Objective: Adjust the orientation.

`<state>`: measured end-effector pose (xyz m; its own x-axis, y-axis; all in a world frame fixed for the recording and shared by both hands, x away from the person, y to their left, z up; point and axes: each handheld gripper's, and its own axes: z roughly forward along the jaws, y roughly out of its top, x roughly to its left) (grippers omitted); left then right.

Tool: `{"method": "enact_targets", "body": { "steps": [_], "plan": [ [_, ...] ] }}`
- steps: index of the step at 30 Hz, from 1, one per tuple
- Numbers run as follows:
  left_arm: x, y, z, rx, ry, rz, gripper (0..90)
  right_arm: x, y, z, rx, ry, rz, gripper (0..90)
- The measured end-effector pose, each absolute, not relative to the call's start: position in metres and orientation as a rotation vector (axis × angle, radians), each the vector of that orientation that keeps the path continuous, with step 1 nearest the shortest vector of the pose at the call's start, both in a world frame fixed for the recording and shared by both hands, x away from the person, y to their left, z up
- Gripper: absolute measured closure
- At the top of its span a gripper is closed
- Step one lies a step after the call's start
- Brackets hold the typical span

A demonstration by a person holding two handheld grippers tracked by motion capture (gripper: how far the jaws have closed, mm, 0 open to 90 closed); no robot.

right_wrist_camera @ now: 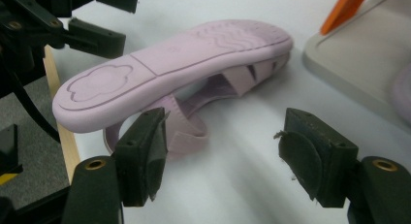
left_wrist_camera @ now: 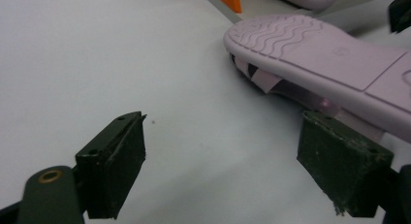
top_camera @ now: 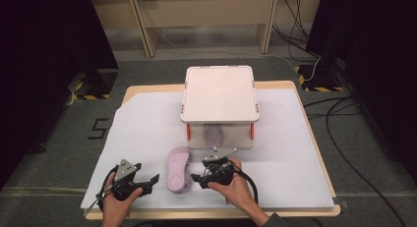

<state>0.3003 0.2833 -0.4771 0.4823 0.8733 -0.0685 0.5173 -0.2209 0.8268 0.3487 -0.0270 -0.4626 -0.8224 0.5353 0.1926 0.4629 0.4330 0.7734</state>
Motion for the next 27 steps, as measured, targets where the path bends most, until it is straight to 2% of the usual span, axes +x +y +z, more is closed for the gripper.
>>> {"method": "enact_targets", "body": {
  "steps": [6,11,13,16,19,24,27],
  "plan": [
    [0.297,0.284,-0.469,1.844,1.149,0.53,17.1,0.343,-0.008,-0.468,0.841,2.65,1.379,36.1],
    [0.298,0.283,-0.472,1.858,1.152,0.52,17.1,0.339,-0.001,-0.469,0.786,2.673,1.346,31.4],
    [0.298,0.283,-0.472,1.851,1.155,0.525,17.1,0.34,0.005,-0.474,0.782,2.685,1.334,32.3],
    [0.298,0.285,-0.472,1.847,1.164,0.532,17.1,0.339,0.017,-0.481,0.757,2.696,1.297,37.8],
    [0.299,0.285,-0.473,1.844,1.168,0.528,17.1,0.338,0.02,-0.483,0.693,2.678,1.26,49.6],
    [0.298,0.284,-0.474,1.851,1.162,0.522,17.1,0.335,0.008,-0.465,0.603,2.588,1.178,59.2],
    [0.299,0.283,-0.474,1.853,1.158,0.52,17.1,0.335,-0.009,-0.455,0.582,2.559,1.143,71.0]
  ]
}}
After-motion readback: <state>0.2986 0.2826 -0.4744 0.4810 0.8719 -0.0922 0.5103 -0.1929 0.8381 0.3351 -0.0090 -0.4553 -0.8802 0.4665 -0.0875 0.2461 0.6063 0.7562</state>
